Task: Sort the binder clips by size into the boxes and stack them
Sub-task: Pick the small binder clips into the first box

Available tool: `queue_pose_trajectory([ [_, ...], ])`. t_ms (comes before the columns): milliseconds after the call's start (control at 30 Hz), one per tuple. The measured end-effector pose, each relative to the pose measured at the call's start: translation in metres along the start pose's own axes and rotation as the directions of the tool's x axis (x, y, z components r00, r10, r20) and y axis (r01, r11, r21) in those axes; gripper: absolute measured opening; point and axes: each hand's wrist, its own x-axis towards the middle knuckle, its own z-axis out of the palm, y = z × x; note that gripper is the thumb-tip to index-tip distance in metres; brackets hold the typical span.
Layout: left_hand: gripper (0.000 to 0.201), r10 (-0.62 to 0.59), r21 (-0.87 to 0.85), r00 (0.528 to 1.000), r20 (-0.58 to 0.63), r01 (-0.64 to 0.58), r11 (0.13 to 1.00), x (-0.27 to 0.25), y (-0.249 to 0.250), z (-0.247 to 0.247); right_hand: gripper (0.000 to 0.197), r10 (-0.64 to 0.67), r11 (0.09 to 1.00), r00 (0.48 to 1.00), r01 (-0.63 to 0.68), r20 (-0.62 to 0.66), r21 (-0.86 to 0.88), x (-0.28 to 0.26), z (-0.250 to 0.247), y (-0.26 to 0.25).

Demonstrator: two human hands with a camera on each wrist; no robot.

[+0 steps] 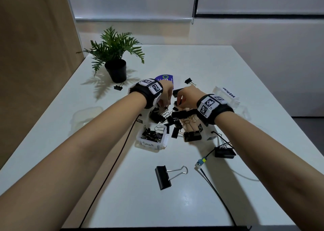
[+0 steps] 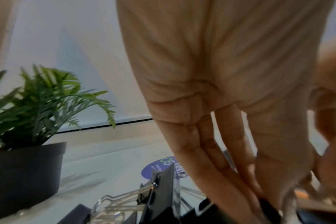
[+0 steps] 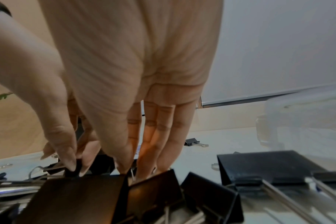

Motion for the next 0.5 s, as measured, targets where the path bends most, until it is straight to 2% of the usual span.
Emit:
queue_pose_trajectory([
  [67,0.012,0.017,-0.083,1.0,-0.008,-0.017,0.996,-0.001,-0.008,0.0,0.011,0.004,1.0,1.0,-0.004,0.013,0.017,-0.001,-0.001,0.002],
  [133,0.005,0.031,-0.204,0.999,-0.021,-0.034,0.978,-0.005,-0.018,0.001,0.013,0.004,0.999,1.0,-0.004,0.021,0.038,-0.001,-0.002,0.003],
  [233,0.014,0.044,-0.358,0.997,-0.071,-0.066,0.932,-0.014,-0.026,0.001,0.014,-0.012,0.997,1.0,0.011,0.013,0.081,-0.003,-0.003,0.001],
  [500,0.014,0.078,-0.481,0.992,-0.095,-0.114,0.869,-0.046,-0.035,-0.004,0.023,-0.024,0.99,0.999,0.017,0.047,0.14,-0.002,-0.003,-0.006],
])
